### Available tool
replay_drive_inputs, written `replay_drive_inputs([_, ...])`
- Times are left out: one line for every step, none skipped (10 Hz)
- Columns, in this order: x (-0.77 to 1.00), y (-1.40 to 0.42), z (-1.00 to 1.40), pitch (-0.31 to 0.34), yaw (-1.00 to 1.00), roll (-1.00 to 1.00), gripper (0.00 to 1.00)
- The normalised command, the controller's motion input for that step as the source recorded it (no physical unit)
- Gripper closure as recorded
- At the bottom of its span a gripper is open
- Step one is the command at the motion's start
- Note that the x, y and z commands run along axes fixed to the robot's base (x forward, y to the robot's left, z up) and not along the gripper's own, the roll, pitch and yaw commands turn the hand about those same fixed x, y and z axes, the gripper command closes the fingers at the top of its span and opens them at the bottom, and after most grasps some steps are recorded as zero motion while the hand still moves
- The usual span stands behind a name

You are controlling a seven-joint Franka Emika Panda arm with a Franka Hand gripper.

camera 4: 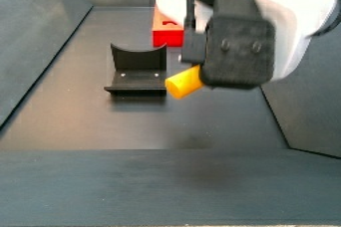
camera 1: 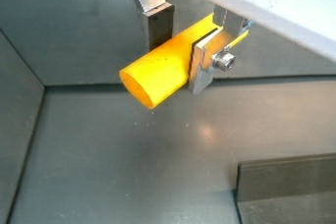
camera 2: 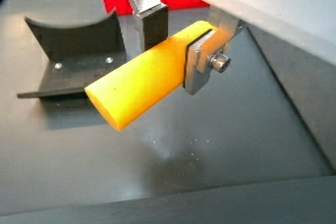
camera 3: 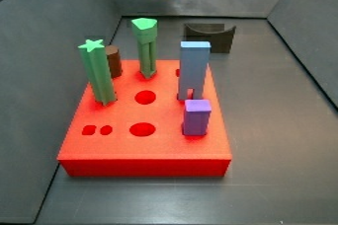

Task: Pick up the oval object. Move up. Place the oval object on the fixture. Regrasp the oval object. Move to above the board. Insert the oval object.
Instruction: Place the oval object on the fixture.

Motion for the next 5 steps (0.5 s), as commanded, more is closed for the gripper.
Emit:
replay_drive_inputs([-0.03, -0.02, 1.00, 0.117, 0.02, 0.11, 1.00])
replay_drive_inputs([-0.03, -0.02, 0.97, 0.111, 0.02, 0.10, 1.00])
replay_drive_inputs([-0.03, -0.01, 0.80, 0.102, 0.02, 0.08, 1.00])
replay_drive_inputs([-0.02, -0.01, 0.67, 0.098, 0.01, 0.07, 1.00])
replay_drive_inputs([-0.01, 0.00, 0.49, 0.100, 0.02, 0.07, 1.00])
